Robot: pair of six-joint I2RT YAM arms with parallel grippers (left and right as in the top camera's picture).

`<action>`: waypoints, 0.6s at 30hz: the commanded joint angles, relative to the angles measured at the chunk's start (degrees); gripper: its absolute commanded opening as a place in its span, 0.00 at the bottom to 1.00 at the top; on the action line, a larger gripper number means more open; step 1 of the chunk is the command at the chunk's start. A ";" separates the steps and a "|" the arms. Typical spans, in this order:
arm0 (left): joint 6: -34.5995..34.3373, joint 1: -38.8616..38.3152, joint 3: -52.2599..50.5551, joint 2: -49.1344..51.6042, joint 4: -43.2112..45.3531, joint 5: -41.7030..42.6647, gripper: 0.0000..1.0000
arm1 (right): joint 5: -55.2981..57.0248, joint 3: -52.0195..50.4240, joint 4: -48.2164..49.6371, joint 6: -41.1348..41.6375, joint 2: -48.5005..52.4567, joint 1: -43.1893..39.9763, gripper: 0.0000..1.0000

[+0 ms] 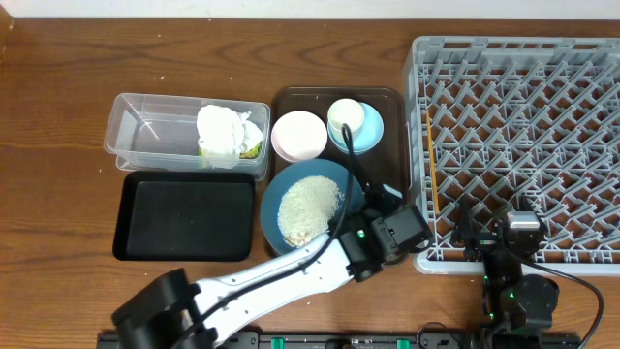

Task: Sort waste into correct bins and load items into the dishwasher rack
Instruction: 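Lift the blue plate and carry it over the black tray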

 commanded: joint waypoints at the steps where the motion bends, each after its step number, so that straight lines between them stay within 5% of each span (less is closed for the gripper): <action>1: 1.01 0.55 1.90 -3.08 -0.55 -6.73 0.06 | -0.20 -0.07 -0.22 -0.22 -0.22 -0.17 0.99; 12: 0.92 11.30 1.90 -11.54 -3.61 -6.56 0.06 | -0.17 -0.07 -0.22 -0.22 -0.22 -0.15 0.99; 18: 1.31 20.98 1.90 -15.91 -4.35 3.65 0.06 | -0.20 -0.07 -0.22 -0.22 -0.22 -0.15 0.99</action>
